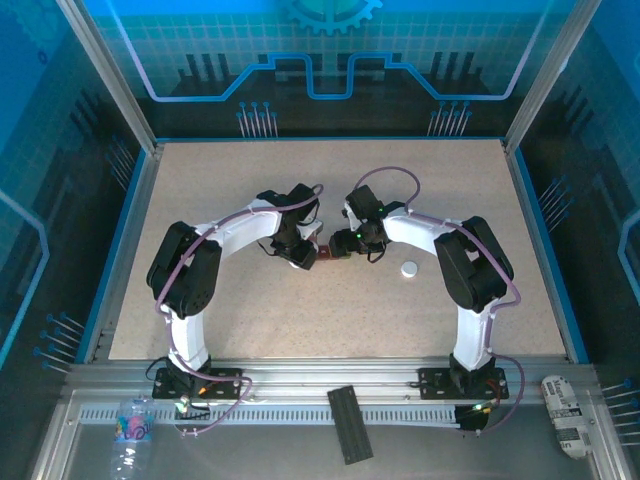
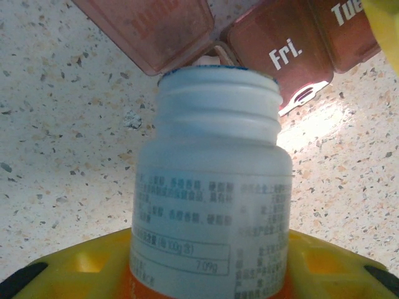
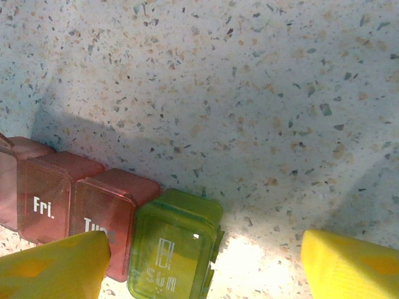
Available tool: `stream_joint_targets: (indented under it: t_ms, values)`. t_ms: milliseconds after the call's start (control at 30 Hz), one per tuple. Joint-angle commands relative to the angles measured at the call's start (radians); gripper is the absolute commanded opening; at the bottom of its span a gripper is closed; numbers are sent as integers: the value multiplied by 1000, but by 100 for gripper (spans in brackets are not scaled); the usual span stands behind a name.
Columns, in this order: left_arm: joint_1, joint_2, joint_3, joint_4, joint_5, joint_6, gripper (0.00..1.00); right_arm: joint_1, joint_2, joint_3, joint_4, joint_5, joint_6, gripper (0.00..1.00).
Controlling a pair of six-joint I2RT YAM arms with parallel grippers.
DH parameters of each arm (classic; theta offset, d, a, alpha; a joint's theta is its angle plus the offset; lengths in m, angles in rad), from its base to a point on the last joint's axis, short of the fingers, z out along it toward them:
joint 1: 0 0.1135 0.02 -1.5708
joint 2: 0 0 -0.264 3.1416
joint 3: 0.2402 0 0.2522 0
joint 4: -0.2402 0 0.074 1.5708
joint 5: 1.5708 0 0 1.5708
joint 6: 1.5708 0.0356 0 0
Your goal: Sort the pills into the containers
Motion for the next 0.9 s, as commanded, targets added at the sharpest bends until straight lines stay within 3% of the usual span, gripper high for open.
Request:
stream_joint_targets:
  t_ms: [0, 867]
  values:
    - [-5, 16, 33, -33, -12, 21, 0, 14, 24, -7, -26, 4, 13, 81]
    - [-29, 75, 115, -118, -50, 48, 0, 14, 26, -13, -20, -2, 18, 81]
